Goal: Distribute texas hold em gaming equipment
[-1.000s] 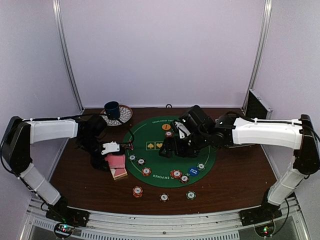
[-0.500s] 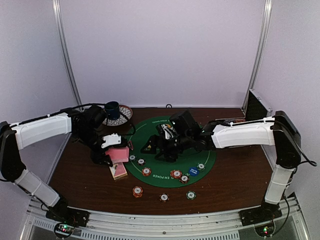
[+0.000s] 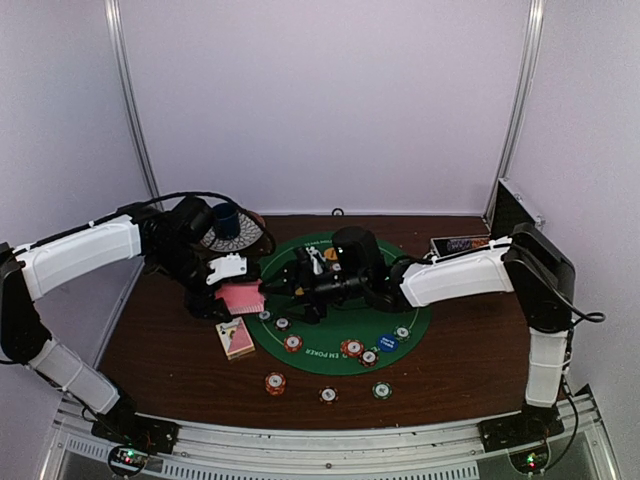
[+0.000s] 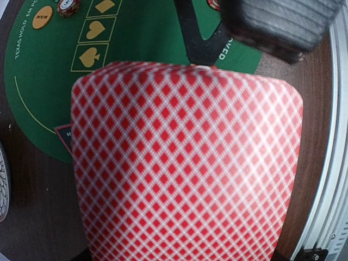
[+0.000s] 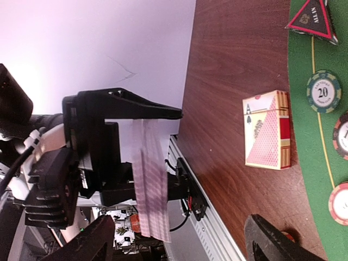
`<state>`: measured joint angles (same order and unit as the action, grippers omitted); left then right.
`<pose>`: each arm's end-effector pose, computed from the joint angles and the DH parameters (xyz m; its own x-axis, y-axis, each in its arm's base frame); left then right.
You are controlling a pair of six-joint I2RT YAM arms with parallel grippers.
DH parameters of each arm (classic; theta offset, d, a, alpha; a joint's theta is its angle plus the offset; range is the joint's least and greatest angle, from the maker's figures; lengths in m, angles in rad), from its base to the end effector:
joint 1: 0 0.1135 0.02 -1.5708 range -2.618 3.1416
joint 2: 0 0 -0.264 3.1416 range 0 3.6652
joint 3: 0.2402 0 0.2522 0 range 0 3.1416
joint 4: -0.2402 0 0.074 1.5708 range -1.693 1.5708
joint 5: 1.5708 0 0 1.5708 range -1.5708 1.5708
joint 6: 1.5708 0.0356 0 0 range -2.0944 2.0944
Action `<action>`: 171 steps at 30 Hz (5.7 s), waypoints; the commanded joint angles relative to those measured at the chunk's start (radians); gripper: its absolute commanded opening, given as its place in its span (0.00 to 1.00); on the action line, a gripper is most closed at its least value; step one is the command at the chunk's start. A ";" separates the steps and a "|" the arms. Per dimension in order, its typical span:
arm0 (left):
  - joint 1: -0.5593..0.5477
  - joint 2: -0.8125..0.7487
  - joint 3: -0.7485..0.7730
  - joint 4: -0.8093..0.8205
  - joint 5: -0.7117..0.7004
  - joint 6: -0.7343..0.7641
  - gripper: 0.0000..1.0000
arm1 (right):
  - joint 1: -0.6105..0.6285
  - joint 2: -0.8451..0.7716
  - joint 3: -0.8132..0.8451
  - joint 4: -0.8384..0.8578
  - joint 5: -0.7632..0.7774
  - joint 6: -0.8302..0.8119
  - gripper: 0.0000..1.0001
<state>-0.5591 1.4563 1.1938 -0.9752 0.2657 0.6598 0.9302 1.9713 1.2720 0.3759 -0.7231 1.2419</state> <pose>0.2302 -0.1551 0.2678 -0.2746 0.8695 -0.4105 0.9530 0.3030 0.0044 0.2468 0.3704 0.2128 -0.9851 -0.1342 -0.1072 -0.1355 0.2234 0.9653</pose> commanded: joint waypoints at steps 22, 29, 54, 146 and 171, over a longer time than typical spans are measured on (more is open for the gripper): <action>-0.029 -0.004 0.063 -0.020 0.017 -0.022 0.00 | -0.001 0.087 0.032 0.258 -0.053 0.152 0.72; -0.038 -0.004 0.068 -0.019 0.019 -0.019 0.00 | 0.016 0.139 0.102 0.288 -0.062 0.185 0.65; -0.038 0.020 0.081 -0.012 -0.016 -0.031 0.00 | 0.040 0.215 0.192 0.257 -0.101 0.225 0.17; -0.086 0.036 0.089 0.069 -0.012 0.091 0.40 | 0.030 0.264 0.178 0.247 -0.086 0.244 0.23; -0.107 0.071 0.099 0.080 -0.009 0.063 0.93 | 0.031 0.269 0.175 0.381 -0.097 0.327 0.00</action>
<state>-0.6491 1.5154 1.2568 -0.9234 0.2390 0.7341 0.9604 2.2391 1.4456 0.7033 -0.8146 1.5520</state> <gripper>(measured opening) 0.927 0.166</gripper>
